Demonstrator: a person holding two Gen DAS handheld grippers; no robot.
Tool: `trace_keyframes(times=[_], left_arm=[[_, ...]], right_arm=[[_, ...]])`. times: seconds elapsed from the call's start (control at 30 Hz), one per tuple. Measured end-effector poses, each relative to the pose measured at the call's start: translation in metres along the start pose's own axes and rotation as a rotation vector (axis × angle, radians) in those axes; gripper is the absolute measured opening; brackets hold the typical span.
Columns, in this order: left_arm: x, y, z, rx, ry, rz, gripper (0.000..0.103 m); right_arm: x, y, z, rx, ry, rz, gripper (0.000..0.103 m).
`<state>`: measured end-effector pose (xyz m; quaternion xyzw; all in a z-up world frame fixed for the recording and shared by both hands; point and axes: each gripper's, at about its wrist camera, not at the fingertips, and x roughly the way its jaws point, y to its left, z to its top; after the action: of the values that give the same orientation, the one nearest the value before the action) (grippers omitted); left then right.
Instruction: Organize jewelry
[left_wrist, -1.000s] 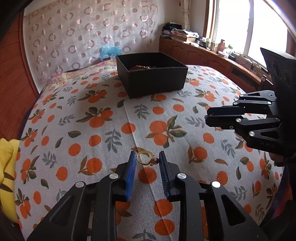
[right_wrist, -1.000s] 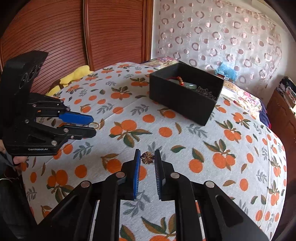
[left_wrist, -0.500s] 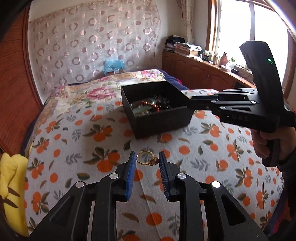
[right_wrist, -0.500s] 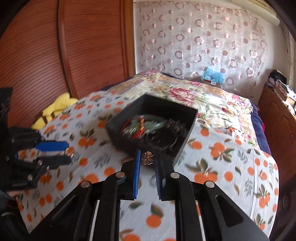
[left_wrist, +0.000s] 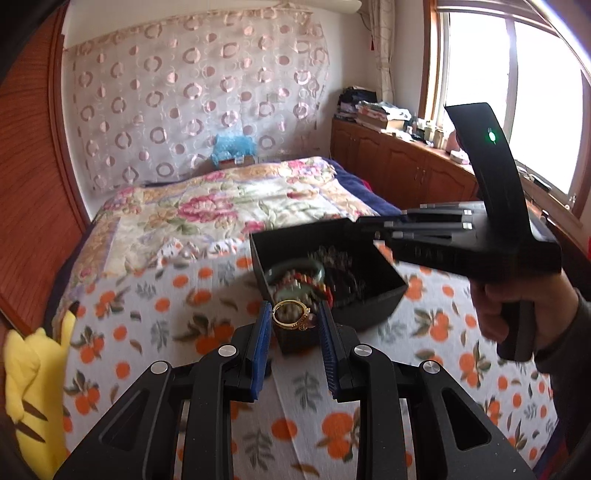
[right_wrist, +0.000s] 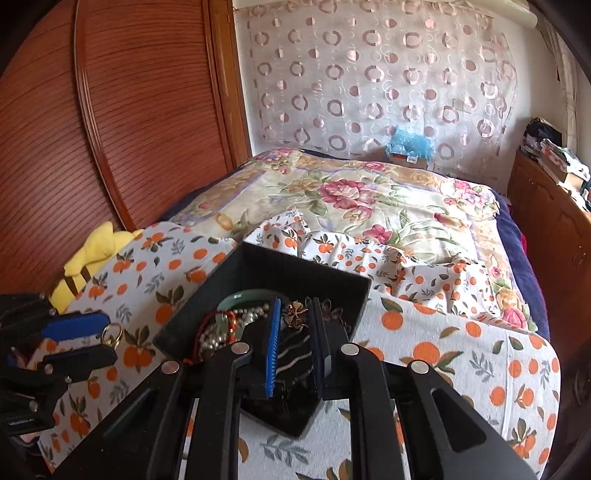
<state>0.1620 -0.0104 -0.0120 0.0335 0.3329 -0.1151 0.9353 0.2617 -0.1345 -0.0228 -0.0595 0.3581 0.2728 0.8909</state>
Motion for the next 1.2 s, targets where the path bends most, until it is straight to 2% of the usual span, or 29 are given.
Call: trace_keyframes(times=[0.1, 0.23, 0.6, 0.77, 0.83, 0.97, 1.03, 1.2], left_arm=[[0.001, -0.002, 0.012, 0.009, -0.013, 0.008, 0.024], [0.009, -0.005, 0.023, 0.018, -0.018, 0.016, 0.024], [0.052, -0.011, 0.04, 0.013, 0.007, 0.049, 0.024], [0.059, -0.015, 0.048, 0.01, 0.001, 0.06, 0.025], [0.059, -0.015, 0.048, 0.002, -0.001, 0.06, 0.042], [0.055, -0.012, 0.044, -0.014, -0.005, 0.068, 0.049], [0.051, -0.01, 0.04, -0.02, -0.008, 0.072, 0.061], [0.035, -0.007, 0.027, -0.046, -0.022, 0.07, 0.082]], right_arm=[[-0.002, -0.001, 0.002, 0.009, -0.01, 0.005, 0.029], [-0.006, -0.005, -0.002, 0.018, -0.012, -0.021, 0.029], [-0.031, -0.02, -0.029, 0.029, -0.024, -0.035, 0.029], [-0.042, -0.025, -0.04, 0.038, -0.037, -0.036, 0.029], [-0.045, -0.025, -0.042, 0.04, -0.041, -0.039, 0.029], [-0.051, -0.025, -0.049, 0.046, -0.054, -0.045, 0.029], [-0.053, -0.024, -0.052, 0.051, -0.064, -0.06, 0.029], [-0.061, -0.017, -0.059, 0.062, -0.089, -0.078, 0.029]])
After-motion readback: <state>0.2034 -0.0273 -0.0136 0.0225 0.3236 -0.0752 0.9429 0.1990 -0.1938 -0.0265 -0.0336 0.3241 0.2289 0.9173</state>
